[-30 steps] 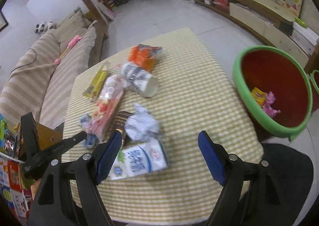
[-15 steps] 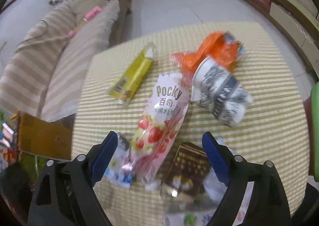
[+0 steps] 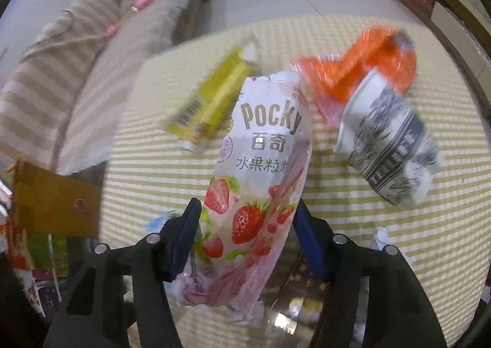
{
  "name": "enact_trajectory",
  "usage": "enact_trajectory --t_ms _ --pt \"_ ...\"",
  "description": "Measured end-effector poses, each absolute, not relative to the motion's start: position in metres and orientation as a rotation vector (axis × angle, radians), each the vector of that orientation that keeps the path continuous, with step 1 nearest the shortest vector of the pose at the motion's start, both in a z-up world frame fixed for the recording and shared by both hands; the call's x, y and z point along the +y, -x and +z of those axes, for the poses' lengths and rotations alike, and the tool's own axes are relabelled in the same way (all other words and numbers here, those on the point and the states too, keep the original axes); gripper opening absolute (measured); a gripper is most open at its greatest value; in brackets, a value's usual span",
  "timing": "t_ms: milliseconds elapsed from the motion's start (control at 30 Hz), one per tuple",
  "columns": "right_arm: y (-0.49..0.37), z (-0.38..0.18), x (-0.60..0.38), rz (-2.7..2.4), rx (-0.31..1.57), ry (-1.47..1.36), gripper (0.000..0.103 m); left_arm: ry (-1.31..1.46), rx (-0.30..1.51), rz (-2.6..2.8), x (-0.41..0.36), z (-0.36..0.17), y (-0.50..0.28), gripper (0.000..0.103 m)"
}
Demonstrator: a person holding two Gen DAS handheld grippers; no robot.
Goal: Collect trash
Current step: 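Grasp blue-white snack bag with left tool while right tool grasps pink Pocky wrapper, then carry snack bag and Pocky wrapper to the red bucket and open both tools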
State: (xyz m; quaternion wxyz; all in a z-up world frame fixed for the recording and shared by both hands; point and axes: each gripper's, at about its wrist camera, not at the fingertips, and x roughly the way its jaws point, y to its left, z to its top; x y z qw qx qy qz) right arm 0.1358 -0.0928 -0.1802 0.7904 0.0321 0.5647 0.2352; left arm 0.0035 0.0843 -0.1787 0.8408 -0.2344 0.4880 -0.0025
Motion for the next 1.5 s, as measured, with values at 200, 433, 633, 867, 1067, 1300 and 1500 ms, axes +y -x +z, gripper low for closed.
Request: enact_trajectory --t_ms 200,433,633,867,1067,1300,1500 --pt "-0.109 -0.138 -0.131 0.523 1.109 -0.119 0.055 0.489 1.048 0.000 0.081 -0.189 -0.020 0.045" --pt "-0.082 -0.131 -0.163 0.489 1.095 -0.162 0.055 0.452 1.062 0.005 0.069 -0.201 -0.045 0.052" --pt "-0.063 -0.132 -0.181 0.473 1.103 -0.200 0.055 0.401 1.096 0.009 0.061 -0.210 -0.054 0.021" --pt "-0.055 -0.128 -0.192 0.471 1.095 -0.228 0.055 0.420 1.034 -0.001 0.062 -0.186 -0.039 0.012" --pt "-0.052 -0.127 -0.199 0.458 1.091 -0.255 0.055 0.420 0.996 -0.031 0.054 -0.166 -0.033 0.012" --pt "-0.049 -0.114 -0.208 0.450 1.055 -0.270 0.055 0.409 0.950 -0.079 0.041 -0.141 -0.029 0.012" --pt "-0.047 -0.107 -0.220 0.438 1.031 -0.289 0.055 0.398 0.926 -0.107 0.032 -0.127 -0.028 0.012"
